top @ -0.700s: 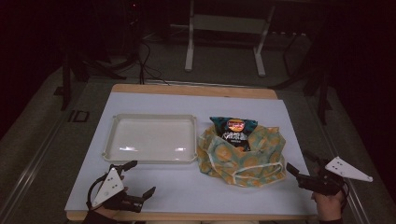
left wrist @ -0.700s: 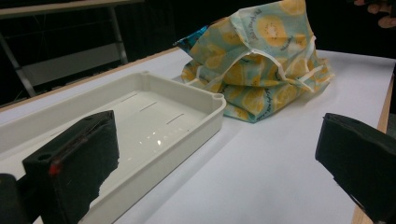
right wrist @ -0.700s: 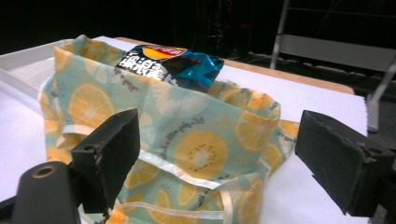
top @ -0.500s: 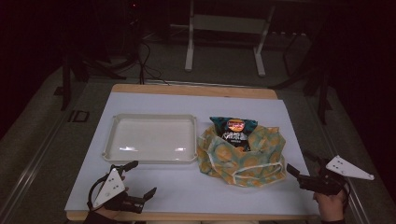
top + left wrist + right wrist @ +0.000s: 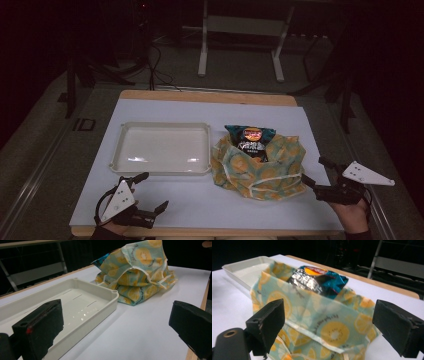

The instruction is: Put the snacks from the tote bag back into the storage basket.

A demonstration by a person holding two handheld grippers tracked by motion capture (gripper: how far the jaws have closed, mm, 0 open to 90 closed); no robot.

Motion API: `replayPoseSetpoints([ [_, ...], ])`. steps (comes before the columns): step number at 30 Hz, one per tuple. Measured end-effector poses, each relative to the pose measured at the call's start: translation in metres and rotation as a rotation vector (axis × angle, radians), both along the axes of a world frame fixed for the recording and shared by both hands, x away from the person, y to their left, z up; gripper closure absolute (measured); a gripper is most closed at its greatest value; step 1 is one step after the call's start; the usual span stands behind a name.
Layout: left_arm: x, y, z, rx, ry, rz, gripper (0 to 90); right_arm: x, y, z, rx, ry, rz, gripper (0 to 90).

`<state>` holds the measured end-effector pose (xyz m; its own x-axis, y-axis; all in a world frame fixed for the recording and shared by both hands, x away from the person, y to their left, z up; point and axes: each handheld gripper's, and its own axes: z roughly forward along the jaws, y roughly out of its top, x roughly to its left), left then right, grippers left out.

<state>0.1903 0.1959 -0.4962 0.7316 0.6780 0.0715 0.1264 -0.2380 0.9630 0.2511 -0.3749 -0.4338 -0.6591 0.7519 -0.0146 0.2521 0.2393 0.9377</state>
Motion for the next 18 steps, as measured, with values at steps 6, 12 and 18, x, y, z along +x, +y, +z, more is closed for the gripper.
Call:
replayPoseSetpoints([
  [6,0.000,-0.001,0.000,0.007,-0.001,-0.006,0.1,0.006,0.006,0.015,-0.015,-0.023,0.030,10.9],
  [12,0.000,-0.001,0.000,0.006,-0.003,-0.009,0.1,0.015,0.014,0.026,-0.023,-0.044,0.056,12.3],
  [18,-0.001,-0.002,0.000,0.010,-0.003,-0.016,0.1,0.025,0.021,0.036,-0.014,-0.053,0.070,13.2],
])
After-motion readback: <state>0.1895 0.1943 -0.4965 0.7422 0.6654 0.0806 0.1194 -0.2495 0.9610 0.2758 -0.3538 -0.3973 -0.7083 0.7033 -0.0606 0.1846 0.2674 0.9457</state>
